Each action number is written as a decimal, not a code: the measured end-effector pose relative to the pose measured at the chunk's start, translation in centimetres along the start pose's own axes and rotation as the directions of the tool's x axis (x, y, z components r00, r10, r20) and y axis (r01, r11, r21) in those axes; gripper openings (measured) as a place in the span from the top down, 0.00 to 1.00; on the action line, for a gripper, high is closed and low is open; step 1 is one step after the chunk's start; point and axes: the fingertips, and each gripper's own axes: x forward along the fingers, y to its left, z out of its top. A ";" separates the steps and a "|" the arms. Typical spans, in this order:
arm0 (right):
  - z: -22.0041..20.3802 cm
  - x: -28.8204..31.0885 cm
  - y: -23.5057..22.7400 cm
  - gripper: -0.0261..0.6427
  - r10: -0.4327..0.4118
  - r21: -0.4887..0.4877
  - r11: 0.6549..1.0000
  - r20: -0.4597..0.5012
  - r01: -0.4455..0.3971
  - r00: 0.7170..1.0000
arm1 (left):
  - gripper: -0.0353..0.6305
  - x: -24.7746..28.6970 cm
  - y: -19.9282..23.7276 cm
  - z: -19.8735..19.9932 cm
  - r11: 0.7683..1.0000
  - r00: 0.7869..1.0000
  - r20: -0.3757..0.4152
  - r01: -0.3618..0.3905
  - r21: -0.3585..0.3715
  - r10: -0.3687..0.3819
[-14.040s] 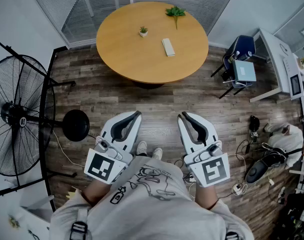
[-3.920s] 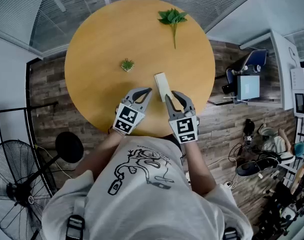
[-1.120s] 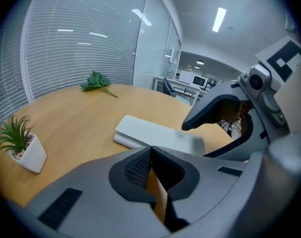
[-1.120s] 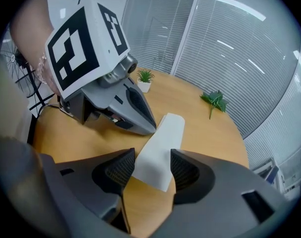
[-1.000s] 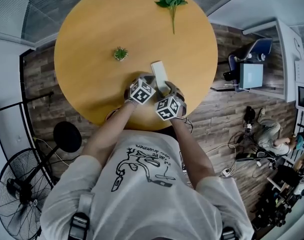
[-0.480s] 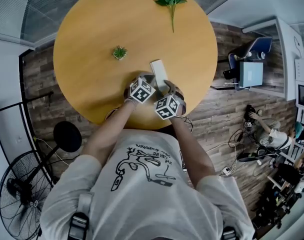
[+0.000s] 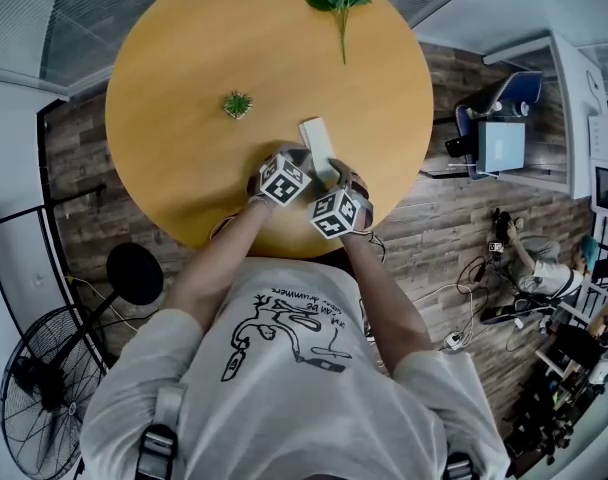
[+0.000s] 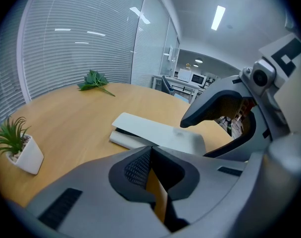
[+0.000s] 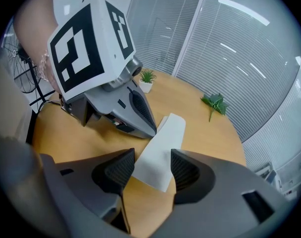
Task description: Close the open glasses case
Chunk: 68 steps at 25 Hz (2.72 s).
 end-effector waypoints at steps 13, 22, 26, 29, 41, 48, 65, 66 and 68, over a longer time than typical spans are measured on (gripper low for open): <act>0.0 -0.7 -0.6 0.63 -0.015 0.007 1.000 0.021 0.015 1.000 | 0.92 0.5 -0.6 0.2 1.000 1.000 -0.004 0.000 0.006 0.000; 0.1 -1.2 -1.1 0.66 -0.027 0.021 0.999 0.032 0.027 0.999 | 0.92 0.6 -1.1 0.6 1.000 1.000 -0.007 0.006 0.010 -0.006; -0.1 -1.5 -1.3 0.68 -0.034 0.025 0.999 0.038 0.033 0.999 | 0.92 0.8 -1.1 0.4 1.000 1.000 -0.019 0.025 -0.010 -0.025; -0.1 -1.7 -1.4 0.69 -0.036 0.029 0.999 0.039 0.035 0.999 | 0.92 0.8 -1.2 0.5 0.999 0.999 -0.038 0.033 0.018 -0.032; -0.2 -2.1 -1.6 0.74 -0.051 0.049 0.998 0.037 0.049 0.998 | 0.92 0.6 -1.3 0.4 0.998 0.998 -0.059 0.029 0.047 -0.027; -0.5 -2.5 -2.5 0.77 -0.077 0.075 0.994 0.039 0.074 0.996 | 0.92 0.7 -1.2 0.3 0.999 0.998 -0.054 0.025 0.031 -0.024; -2.7 -2.8 -4.0 0.89 -0.107 0.109 0.988 -0.015 0.108 0.994 | 0.92 0.7 -1.1 0.3 0.999 0.998 -0.063 0.026 0.040 -0.024; -2.7 -2.8 -4.0 0.90 -0.106 0.111 0.988 -0.016 0.108 0.994 | 0.92 0.6 -1.2 0.3 0.999 0.998 -0.063 0.027 0.040 -0.024; -2.8 -2.8 -4.0 0.90 -0.103 0.113 0.988 -0.017 0.105 0.994 | 0.92 0.7 -1.2 0.3 0.999 0.998 -0.063 0.027 0.039 -0.025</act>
